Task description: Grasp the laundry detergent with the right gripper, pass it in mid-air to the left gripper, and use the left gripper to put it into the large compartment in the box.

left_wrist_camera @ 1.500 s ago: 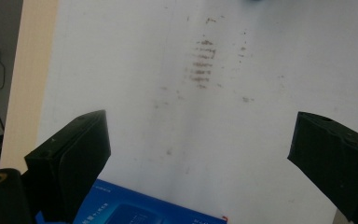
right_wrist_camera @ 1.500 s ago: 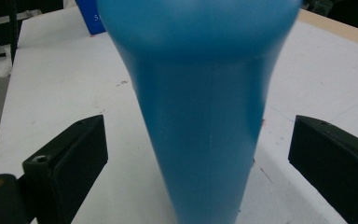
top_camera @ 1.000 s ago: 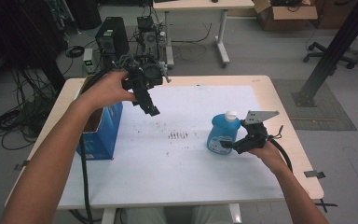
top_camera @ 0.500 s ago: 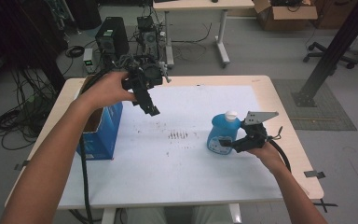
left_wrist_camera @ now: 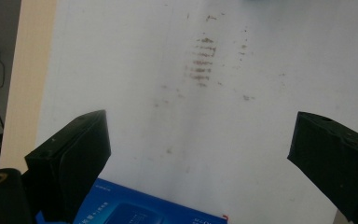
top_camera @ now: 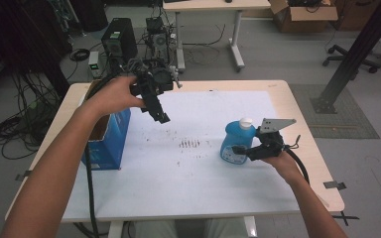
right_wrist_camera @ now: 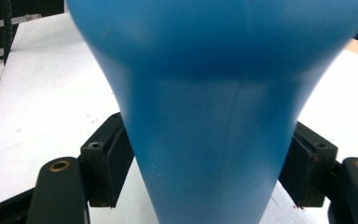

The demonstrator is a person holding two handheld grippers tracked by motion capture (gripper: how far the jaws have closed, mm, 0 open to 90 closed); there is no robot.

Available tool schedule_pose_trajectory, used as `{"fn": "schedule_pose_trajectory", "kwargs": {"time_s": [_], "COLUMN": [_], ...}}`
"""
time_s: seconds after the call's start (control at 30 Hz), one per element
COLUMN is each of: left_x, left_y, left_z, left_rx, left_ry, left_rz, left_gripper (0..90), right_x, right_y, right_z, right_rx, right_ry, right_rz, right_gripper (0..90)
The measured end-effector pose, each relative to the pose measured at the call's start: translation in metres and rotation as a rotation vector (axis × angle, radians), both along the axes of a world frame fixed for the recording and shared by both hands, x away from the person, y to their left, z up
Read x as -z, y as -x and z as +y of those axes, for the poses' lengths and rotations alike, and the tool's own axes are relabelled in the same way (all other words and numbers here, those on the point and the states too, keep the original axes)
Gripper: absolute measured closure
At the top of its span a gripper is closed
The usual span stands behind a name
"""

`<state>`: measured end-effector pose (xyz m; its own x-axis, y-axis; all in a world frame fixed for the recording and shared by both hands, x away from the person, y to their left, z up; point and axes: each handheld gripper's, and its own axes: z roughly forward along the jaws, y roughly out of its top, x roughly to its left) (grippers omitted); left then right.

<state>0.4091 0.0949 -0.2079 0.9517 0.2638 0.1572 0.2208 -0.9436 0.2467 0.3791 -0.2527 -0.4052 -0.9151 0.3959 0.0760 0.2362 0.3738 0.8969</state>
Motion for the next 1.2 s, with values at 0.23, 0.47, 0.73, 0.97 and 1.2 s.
{"fn": "schedule_pose_trajectory", "kwargs": {"time_s": [0.23,0.47,0.73,0.97,1.2], "left_x": [0.000,0.000,0.001,0.000,-0.002], "left_y": [0.000,0.000,0.000,0.000,0.002], "left_z": [0.000,0.000,-0.001,0.000,0.000], "left_rx": [0.001,0.001,0.001,-0.001,0.001], "left_ry": [-0.001,-0.002,-0.002,-0.002,0.001], "left_rz": [0.000,-0.001,-0.001,-0.002,-0.005], "left_gripper": [5.7,5.7,5.7,5.8,5.8], "right_x": [0.000,-0.001,-0.002,-0.006,-0.020], "right_y": [-0.001,-0.001,0.003,0.005,0.007], "right_z": [-0.001,-0.001,0.000,0.004,0.004], "right_rx": [0.007,-0.006,-0.011,-0.027,-0.048], "right_ry": [0.003,0.004,0.019,0.041,0.033], "right_rz": [-0.010,-0.006,-0.044,-0.059,-0.072], "right_gripper": [34.4,40.7,43.9,44.6,44.7]}}
